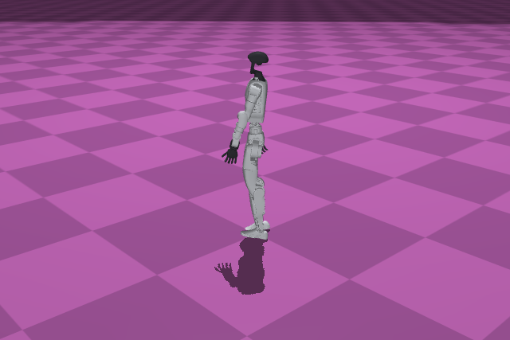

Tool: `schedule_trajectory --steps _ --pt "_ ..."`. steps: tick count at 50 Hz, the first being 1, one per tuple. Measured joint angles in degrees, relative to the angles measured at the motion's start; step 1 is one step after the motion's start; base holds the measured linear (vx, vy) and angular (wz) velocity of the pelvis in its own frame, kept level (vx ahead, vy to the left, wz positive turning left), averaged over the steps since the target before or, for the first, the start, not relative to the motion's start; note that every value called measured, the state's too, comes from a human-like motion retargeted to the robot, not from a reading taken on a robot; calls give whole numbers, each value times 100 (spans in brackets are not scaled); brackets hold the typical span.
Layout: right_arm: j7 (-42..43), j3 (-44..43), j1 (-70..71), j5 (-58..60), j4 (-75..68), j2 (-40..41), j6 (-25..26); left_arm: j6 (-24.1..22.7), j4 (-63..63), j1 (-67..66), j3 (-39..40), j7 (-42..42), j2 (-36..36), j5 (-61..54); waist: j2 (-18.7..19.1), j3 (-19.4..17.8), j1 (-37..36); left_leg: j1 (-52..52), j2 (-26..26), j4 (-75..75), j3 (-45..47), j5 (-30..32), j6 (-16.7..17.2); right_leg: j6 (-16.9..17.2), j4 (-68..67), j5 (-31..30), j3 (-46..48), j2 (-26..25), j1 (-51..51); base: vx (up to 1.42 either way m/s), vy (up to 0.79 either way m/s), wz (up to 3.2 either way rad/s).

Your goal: In place motions

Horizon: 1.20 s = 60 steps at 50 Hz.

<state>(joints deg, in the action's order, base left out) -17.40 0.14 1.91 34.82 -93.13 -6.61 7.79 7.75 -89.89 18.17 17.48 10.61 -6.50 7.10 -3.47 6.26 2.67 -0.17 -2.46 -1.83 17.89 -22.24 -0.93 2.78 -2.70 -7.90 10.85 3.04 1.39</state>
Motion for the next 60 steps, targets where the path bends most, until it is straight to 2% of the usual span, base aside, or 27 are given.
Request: schedule_trajectory --steps 5,10,14,18,25,28,30,37,43,48,52,56,60 --pt "216 -755 -1059 -539 -428 -608 338 -319 1017 971 -309 281 87 -106 3 93 52 -38 13 1 120 -22 13 -13 2 -18 -104 -4 87 1 0 -18" --pt "801 -1281 -1847 -1017 -428 -980 380 -701 1851 1409 -518 239 155 -337 24 62 83 -7 29 -20 237 -57 23 -28 -16 -27 -147 2 103 -1 -1 -18" --pt "1024 -1392 -2044 -1310 -428 -1000 573 -845 1997 1384 -654 224 191 -319 57 39 69 5 30 -27 242 -65 19 -30 -33 -8 -122 9 92 0 0 0" --pt "951 -1185 -1812 -1518 -428 -759 602 -828 1617 1085 -744 294 280 -135 95 30 -1 -12 11 -28 147 -49 3 -31 -29 16 -59 16 61 0 2 18" --pt "534 -104 -470 -1215 -371 -85 82 -513 -104 119 -646 -30 175 712 155 28 -157 -42 -44 -16 -81 11 -25 -25 3 56 106 40 -28 1 3 29" --pt "193 386 138 -932 214 180 -115 -237 -707 -601 -197 -571 113 1050 161 4 -201 -28 -57 -5 -110 20 -27 -13 -2 69 125 46 -43 0 0 0" --pt "-74 672 627 -808 827 356 -315 -78 -752 -1495 258 -816 87 1001 181 -19 -188 -24 -54 8 -114 23 -22 -1 -16 73 121 46 -26 0 0 0" --pt "-162 1178 1588 -1353 2447 750 -873 -96 -740 -3750 1162 -590 -54 485 271 -21 -109 -26 -20 40 -57 14 -3 25 -33 65 59 18 39 0 0 0" --pt "-182 1363 1832 -1456 3227 745 -1023 81 -752 -4530 1577 -963 -80 149 232 -56 -59 -40 -39 21 -165 31 -4 32 -28 83 175 43 -13 0 -1 11" --pt "93 1510 1492 -886 3163 524 -1172 -69 -717 -4037 1853 -947 72 -404 190 -20 -49 -55 -53 10 -202 33 -13 29 -14 88 220 50 -36 0 0 0" --pt "201 1396 1046 -311 2286 417 -1085 -284 -642 -3112 1575 -1132 215 -732 149 26 -44 -59 -54 5 -197 25 -22 21 -9 84 224 44 -39 0 0 0" --pt "95 924 638 205 859 292 -561 -193 -451 -1942 769 -965 265 -439 118 29 -26 -40 -44 -9 -147 12 -22 18 -8 80 180 40 -57 0 0 0" --pt "-37 294 98 435 -101 18 196 -86 243 -944 128 -179 358 -154 98 14 34 -35 -46 -22 -95 8 -16 14 3 78 138 44 -69 0 0 0"
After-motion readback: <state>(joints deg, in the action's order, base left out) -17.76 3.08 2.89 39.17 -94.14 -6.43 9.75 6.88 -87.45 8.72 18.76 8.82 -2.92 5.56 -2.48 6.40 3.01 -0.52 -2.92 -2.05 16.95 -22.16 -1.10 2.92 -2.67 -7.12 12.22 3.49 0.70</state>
